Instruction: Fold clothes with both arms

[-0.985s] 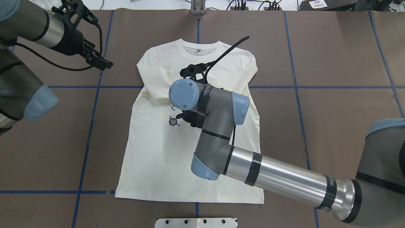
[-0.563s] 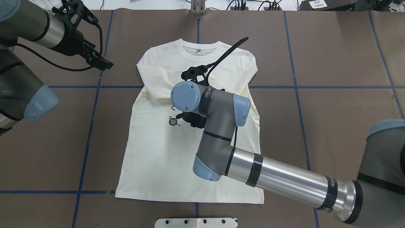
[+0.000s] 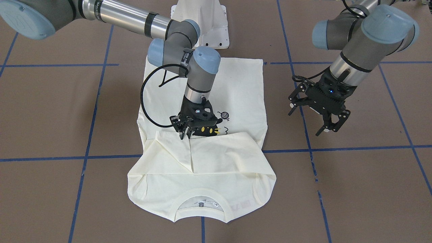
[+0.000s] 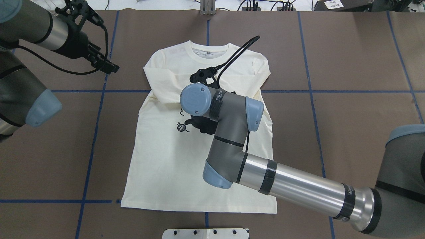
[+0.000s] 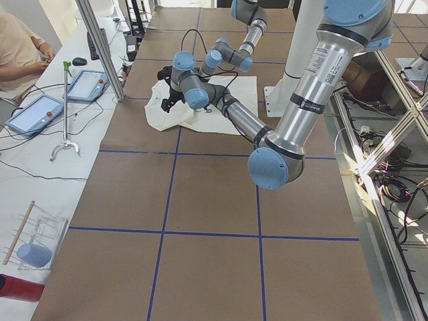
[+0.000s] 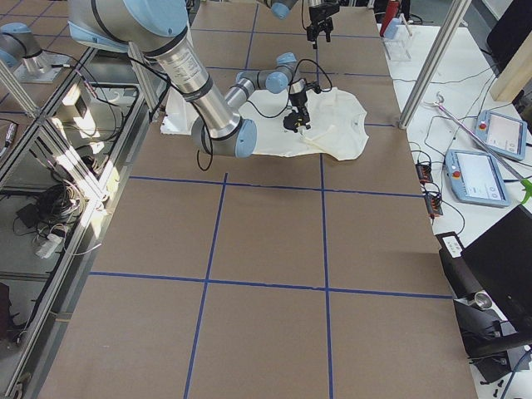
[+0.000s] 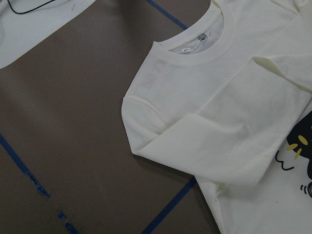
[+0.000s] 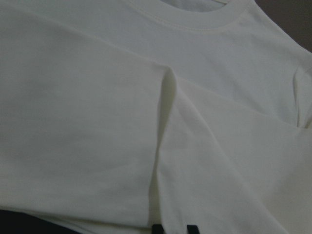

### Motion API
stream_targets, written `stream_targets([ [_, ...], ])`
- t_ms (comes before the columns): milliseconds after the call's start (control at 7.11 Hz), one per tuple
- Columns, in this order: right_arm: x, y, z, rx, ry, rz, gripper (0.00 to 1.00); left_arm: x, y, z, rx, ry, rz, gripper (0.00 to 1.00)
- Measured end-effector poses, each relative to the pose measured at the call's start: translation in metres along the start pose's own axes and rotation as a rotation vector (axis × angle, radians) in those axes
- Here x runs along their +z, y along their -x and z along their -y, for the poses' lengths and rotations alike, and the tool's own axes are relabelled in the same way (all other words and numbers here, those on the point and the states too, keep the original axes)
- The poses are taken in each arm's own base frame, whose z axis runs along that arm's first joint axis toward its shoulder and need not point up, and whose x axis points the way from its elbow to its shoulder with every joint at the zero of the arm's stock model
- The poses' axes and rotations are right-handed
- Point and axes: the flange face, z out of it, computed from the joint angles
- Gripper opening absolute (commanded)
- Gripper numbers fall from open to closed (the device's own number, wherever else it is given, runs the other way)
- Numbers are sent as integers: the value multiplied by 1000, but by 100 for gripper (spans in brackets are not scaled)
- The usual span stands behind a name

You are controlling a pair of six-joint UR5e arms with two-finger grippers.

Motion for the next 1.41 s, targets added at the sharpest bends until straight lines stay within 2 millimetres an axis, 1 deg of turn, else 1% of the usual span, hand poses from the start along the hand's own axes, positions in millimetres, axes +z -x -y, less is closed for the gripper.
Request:
stream_targets([
  [141,-2,-7,7,4,-5,1,0,0,0,0,-1,0,0,100],
  [281,-4,-20,14,5,-12,2,0,0,0,0,-3,0,0,100],
  [422,-3,-41,21,-9,-22,-3,0,0,0,0,-5,0,0,100],
  [704,6,-96,43,-41,-29,-24,0,-1,-1,0,-8,-1,-1,100],
  [844,15,-122,54,-45,-25,-44,11,-1,-1,1,-9,-3,-1,100],
  [985,23,-137,61,-43,-24,-59,83,-2,-2,1,-18,-4,-1,100],
  [1126,33,-144,65,-40,-30,-60,99,-3,-3,1,-29,-7,-2,100],
  [1266,40,-146,68,-34,-44,-52,100,-4,-4,2,-34,-9,-1,100],
  [1407,42,-147,71,-25,-51,-31,100,-4,-4,2,-38,-10,0,100],
])
